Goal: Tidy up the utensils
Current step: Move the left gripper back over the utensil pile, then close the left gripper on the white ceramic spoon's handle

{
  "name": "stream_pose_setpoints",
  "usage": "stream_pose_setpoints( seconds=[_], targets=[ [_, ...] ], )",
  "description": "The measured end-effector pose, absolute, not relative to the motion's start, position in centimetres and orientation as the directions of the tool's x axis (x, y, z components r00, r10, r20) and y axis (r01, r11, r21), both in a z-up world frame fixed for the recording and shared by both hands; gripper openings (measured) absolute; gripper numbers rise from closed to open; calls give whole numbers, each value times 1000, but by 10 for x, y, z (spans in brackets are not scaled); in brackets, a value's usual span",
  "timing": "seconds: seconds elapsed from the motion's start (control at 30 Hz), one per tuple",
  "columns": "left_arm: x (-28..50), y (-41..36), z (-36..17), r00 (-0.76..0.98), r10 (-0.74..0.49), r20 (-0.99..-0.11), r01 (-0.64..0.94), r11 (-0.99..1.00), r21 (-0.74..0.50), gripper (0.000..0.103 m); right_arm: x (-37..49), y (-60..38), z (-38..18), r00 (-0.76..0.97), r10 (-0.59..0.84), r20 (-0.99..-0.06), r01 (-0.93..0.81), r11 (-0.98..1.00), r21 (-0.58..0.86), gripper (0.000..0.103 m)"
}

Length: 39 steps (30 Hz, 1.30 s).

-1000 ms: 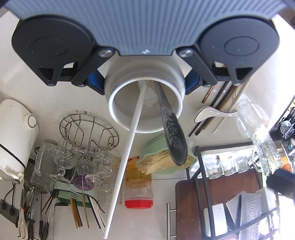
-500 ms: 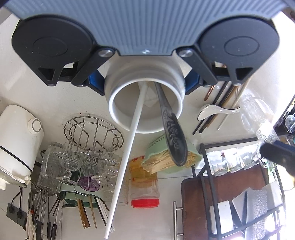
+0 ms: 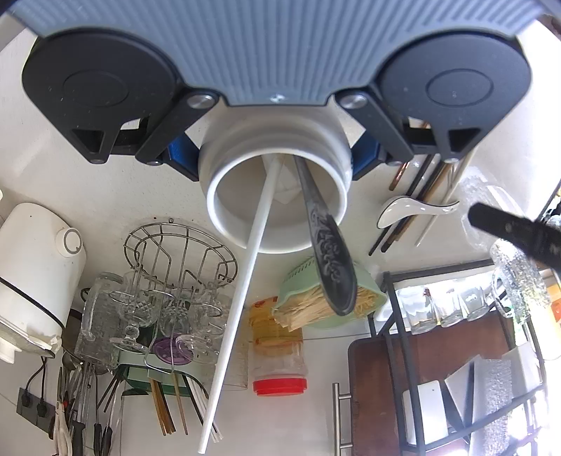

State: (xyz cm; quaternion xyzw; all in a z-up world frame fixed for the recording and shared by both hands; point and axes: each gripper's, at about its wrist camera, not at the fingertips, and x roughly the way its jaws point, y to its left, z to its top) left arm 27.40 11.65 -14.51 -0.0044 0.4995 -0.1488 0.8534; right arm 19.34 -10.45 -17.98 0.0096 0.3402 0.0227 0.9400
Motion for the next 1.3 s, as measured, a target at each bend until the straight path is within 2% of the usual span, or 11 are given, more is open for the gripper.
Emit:
stream_pose_setpoints(
  seconds=[0.5,0.83,1.0,1.3],
  targets=[
    [296,135,-191,398,-266,-878,207,958,-196,54,193,-103,-179,764,33,-644,-17,999,30,90],
    [316,143,-210,400,-252,-881,238,957,-165,53,192,-101,-179,760,12,-650,8,1000,28,90],
    [333,140,-212,399,-271,-876,337,932,-134,53,191,-100,-179,760,3,-650,20,999,27,90],
    [361,102,-213,342,-367,-865,638,766,-73,54,195,-93,-180,749,-43,-661,39,999,-21,91]
  ],
)
